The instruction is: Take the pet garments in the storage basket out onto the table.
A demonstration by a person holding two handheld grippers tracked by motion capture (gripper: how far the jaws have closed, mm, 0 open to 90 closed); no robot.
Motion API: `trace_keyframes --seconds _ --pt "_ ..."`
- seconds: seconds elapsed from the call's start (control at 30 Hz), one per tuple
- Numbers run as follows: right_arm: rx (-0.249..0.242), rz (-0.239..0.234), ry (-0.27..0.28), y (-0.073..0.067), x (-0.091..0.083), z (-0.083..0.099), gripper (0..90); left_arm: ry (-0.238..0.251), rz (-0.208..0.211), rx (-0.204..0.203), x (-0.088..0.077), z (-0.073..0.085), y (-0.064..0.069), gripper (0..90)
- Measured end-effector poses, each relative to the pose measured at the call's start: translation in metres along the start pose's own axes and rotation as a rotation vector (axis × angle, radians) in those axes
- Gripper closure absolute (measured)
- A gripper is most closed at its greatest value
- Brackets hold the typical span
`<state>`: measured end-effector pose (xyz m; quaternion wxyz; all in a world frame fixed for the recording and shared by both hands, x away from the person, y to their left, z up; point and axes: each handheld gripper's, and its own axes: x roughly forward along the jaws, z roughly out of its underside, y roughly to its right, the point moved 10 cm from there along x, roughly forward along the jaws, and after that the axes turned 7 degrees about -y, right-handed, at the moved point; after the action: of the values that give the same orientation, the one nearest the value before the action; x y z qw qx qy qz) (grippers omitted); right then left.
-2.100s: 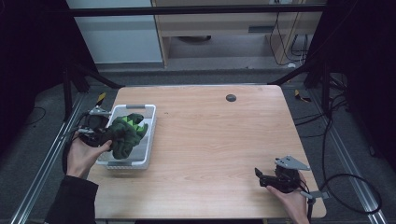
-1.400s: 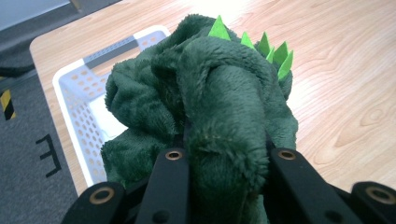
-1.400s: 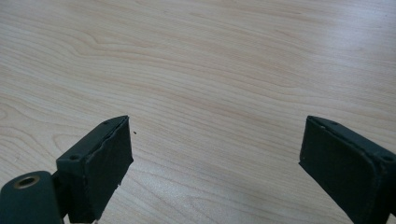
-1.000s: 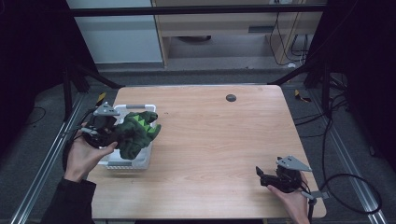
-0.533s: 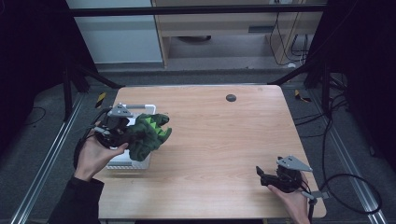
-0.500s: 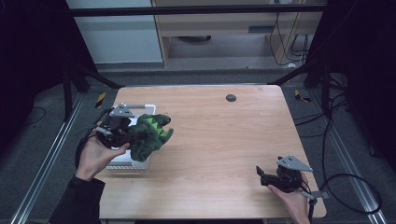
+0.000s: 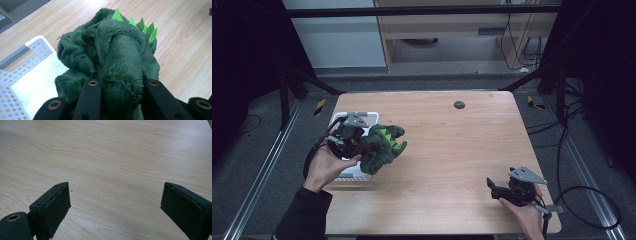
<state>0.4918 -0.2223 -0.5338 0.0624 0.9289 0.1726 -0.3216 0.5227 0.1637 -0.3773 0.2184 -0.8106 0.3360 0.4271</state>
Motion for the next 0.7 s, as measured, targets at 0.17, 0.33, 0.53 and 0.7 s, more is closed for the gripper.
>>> trace_keyframes --seconds 0.17,0.33,0.53,0.7 --pt "-0.003 -0.001 0.000 0.000 0.000 0.000 8.8 0.001 0.010 0.018 0.004 -0.004 0.006 75.9" --pt "-0.006 0.002 0.002 0.000 0.001 0.000 8.8 0.006 0.017 0.030 0.007 -0.009 0.011 75.9" --pt "-0.003 0.000 0.006 0.000 -0.001 -0.001 8.8 0.000 0.033 0.057 0.012 -0.016 0.021 75.9" --pt "-0.011 0.004 0.009 0.001 0.000 -0.001 8.8 -0.005 0.043 0.075 0.017 -0.021 0.027 75.8"
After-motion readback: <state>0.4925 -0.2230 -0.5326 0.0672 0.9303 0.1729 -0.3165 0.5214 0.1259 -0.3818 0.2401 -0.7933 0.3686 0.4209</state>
